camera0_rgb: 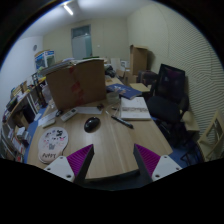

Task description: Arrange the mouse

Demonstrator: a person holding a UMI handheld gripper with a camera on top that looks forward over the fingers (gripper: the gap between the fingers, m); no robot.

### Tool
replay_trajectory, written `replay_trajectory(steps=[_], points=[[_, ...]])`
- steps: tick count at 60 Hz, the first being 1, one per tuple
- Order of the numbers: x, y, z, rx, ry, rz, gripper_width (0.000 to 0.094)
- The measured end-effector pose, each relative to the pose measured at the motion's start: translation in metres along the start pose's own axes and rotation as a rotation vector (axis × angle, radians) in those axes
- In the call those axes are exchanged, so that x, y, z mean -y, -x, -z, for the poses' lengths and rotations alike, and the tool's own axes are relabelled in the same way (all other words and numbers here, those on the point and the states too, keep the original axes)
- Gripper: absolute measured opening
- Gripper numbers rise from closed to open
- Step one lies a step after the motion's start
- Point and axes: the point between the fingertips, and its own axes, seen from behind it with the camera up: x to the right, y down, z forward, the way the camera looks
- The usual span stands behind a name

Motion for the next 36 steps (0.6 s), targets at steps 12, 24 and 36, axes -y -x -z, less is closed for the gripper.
replay_trajectory(steps=[12, 24, 36], points=[[0.009, 0.025, -0.050, 0.081, 0.011, 0.077, 0.0820], [0.001, 0.066, -0.111, 0.225, 0.033, 0.133, 0.0819], [-0.004, 0.109, -0.194, 0.298, 0.035, 0.171, 0.0820]])
